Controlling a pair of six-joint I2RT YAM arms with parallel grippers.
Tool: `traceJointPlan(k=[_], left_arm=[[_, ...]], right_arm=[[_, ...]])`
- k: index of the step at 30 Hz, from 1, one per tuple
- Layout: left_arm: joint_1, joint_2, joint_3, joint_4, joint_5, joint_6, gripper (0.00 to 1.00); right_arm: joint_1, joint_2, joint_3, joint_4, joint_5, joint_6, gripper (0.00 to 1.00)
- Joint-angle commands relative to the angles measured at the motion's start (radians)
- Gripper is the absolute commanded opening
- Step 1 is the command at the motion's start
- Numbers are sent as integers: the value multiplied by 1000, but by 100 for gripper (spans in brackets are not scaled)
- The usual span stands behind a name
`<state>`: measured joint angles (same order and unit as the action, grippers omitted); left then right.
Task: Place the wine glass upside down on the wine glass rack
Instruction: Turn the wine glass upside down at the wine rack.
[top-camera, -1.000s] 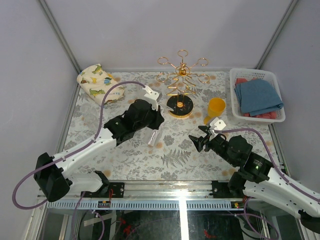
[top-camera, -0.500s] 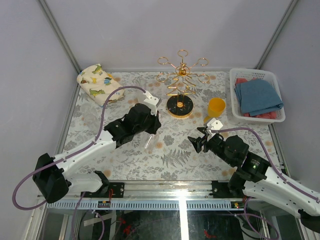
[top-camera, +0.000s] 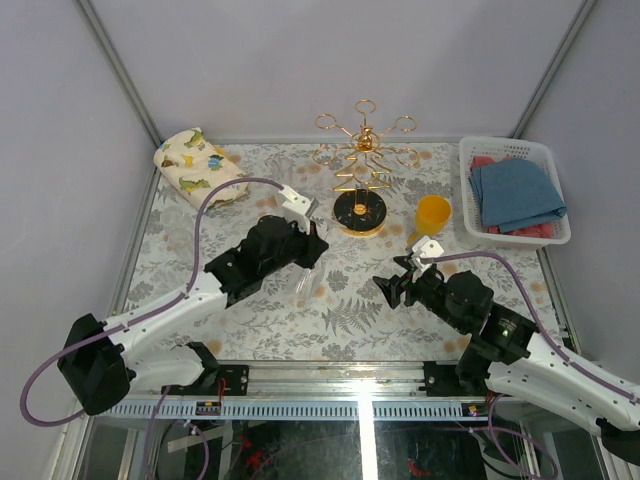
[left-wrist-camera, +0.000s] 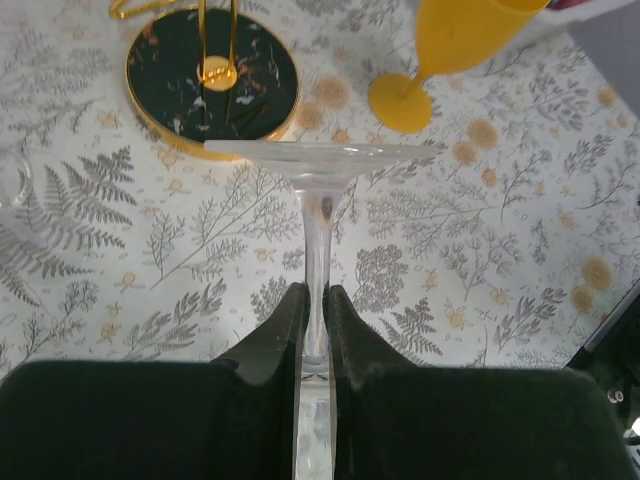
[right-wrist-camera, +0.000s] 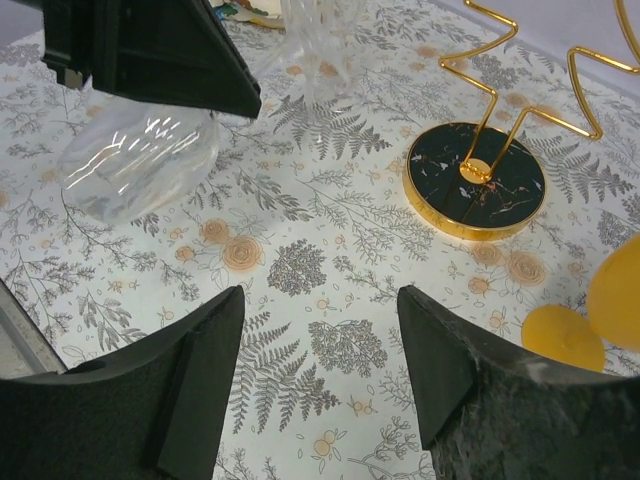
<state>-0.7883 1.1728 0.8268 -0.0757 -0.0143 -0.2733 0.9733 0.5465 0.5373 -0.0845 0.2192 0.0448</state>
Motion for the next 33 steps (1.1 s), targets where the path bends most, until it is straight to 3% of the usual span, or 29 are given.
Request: traceJointPlan(k=[1,14,21,33], left_arm=[[4,-61,-74,327,-6,50,0],[3,9,-174,920,-8,130,0],[6,86,-158,1095,-39,204,0],[19,239,-78,1238,-92,262,0]], right_arm=[[3,-6,-15,56,15,36,71],[1,-31,-16,12,28,31,76],[2,-37,-29,6,16,43,76],[2,-12,-27,11,8,41,76]])
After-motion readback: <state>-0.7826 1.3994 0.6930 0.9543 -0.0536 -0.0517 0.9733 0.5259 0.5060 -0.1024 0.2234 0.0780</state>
